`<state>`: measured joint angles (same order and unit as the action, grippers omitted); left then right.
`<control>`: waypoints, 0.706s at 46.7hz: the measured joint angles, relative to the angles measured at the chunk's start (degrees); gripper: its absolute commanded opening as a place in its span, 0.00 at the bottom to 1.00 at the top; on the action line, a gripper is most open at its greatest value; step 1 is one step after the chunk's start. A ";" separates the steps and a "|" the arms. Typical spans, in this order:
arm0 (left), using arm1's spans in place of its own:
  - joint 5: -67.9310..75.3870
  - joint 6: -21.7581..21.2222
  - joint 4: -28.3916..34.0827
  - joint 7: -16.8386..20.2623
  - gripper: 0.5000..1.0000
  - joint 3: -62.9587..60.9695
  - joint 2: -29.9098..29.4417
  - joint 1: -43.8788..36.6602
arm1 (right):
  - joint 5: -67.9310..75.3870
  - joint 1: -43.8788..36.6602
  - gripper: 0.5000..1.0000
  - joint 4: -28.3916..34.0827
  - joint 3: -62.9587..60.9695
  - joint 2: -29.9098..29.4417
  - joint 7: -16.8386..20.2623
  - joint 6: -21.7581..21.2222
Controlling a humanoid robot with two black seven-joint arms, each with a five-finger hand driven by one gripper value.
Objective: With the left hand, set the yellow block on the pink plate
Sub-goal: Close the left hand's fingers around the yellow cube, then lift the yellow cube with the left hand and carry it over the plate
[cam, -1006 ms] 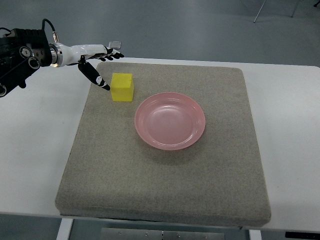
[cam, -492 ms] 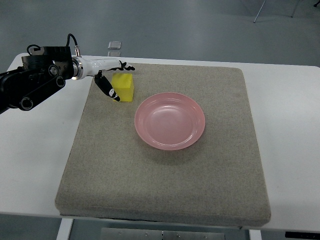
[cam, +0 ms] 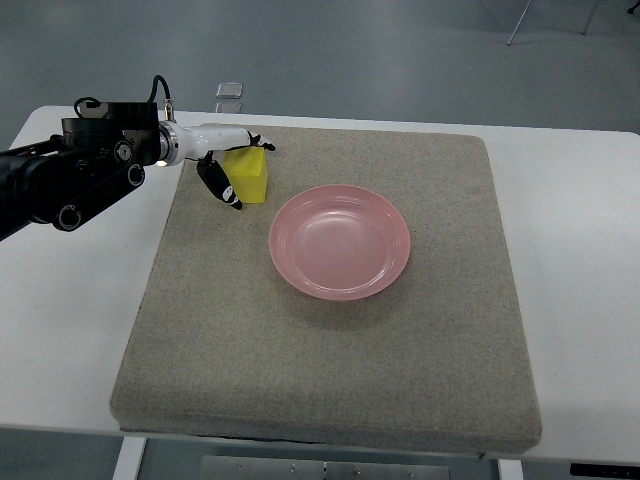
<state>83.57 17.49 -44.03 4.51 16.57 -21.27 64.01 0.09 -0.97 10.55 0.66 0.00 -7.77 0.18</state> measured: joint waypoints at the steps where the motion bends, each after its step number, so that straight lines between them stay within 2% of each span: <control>1: 0.01 -0.01 0.00 -0.01 0.61 -0.01 0.03 -0.01 | 0.00 0.00 0.85 0.00 -0.01 0.00 0.00 0.00; 6: 0.88 -0.07 0.00 -0.02 0.42 -0.02 0.08 0.00 | 0.00 0.00 0.85 0.00 0.00 0.00 -0.02 0.00; 11: 1.89 -0.11 0.00 -0.03 0.40 0.00 0.09 0.04 | 0.00 0.00 0.85 0.00 0.01 0.00 -0.02 0.00; 13: 1.91 -0.15 -0.02 -0.03 0.36 0.02 0.09 0.04 | 0.00 0.00 0.85 0.00 0.01 0.00 -0.02 0.00; 17: 1.86 -0.77 -0.34 -0.04 0.21 0.06 0.06 0.75 | 0.00 0.00 0.85 0.00 0.01 0.00 -0.02 0.00; 20: 1.74 -1.23 -0.48 -0.04 0.02 0.13 -0.17 1.87 | 0.00 0.00 0.85 0.00 0.03 0.00 -0.02 0.00; 21: 1.69 -1.27 -0.54 -0.04 0.00 0.13 -0.29 2.14 | 0.00 0.00 0.85 0.00 0.01 0.00 -0.02 0.00; 28: 1.41 -1.29 -1.35 0.02 0.00 0.13 -1.39 4.25 | 0.00 0.00 0.85 0.00 -0.02 0.00 -0.03 0.00; 33: 1.22 -0.60 -3.94 0.10 0.00 0.21 -4.60 5.95 | 0.00 -0.01 0.85 0.00 0.00 0.00 -0.02 0.00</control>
<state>84.78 16.89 -47.98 4.61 16.78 -25.87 69.96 0.09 -0.98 10.55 0.66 0.00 -7.79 0.18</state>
